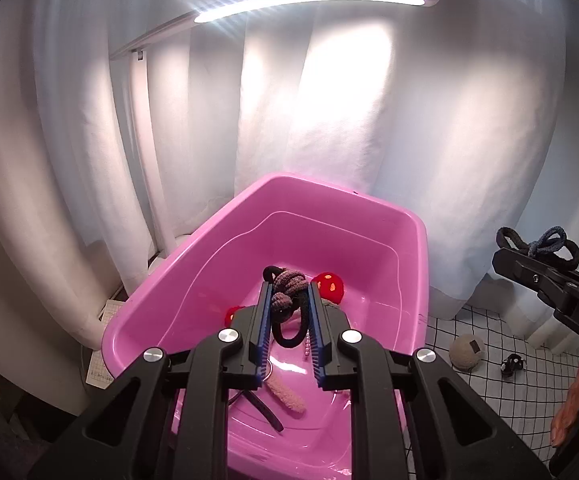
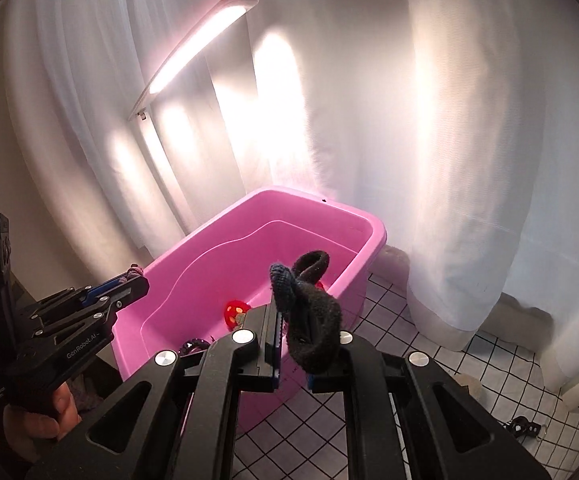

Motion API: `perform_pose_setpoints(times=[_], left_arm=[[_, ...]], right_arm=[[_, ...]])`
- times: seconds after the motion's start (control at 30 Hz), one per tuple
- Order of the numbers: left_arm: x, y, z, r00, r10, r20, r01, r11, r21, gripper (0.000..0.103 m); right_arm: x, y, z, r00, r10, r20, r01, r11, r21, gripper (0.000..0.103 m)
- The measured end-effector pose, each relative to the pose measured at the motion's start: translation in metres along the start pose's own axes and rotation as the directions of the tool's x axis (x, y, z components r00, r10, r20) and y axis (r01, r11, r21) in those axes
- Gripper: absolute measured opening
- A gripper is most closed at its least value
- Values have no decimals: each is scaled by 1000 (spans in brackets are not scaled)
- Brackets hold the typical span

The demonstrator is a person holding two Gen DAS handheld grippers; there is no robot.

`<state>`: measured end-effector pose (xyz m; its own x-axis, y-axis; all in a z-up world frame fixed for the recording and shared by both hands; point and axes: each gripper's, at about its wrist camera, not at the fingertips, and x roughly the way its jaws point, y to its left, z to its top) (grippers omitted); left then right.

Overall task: Organize jewelry
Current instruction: 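Carry both hair ties over the pink tub with both tools, then open both tools to drop the hair ties into the tub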

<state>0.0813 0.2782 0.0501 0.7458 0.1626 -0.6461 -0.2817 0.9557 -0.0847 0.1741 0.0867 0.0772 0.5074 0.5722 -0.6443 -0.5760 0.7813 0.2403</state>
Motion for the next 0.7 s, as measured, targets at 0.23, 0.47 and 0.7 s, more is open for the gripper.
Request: perform_pose_setpoints(times=[0.23,0.47,0.7], left_arm=[[53,28,8,995,-38,-96,36,999,-17,18],[95,37,-3,966,-79,-245,74,997,-29,18],[108,43,-5,953,-107,-282,103,994,-30,21]], right_arm=[[72,13,14,993,33,-115,-28,999,43,9],[123,16,14,970,2,-243,14,998,62,9],[143,19,13,954,-20,-298,40,997,61,9]])
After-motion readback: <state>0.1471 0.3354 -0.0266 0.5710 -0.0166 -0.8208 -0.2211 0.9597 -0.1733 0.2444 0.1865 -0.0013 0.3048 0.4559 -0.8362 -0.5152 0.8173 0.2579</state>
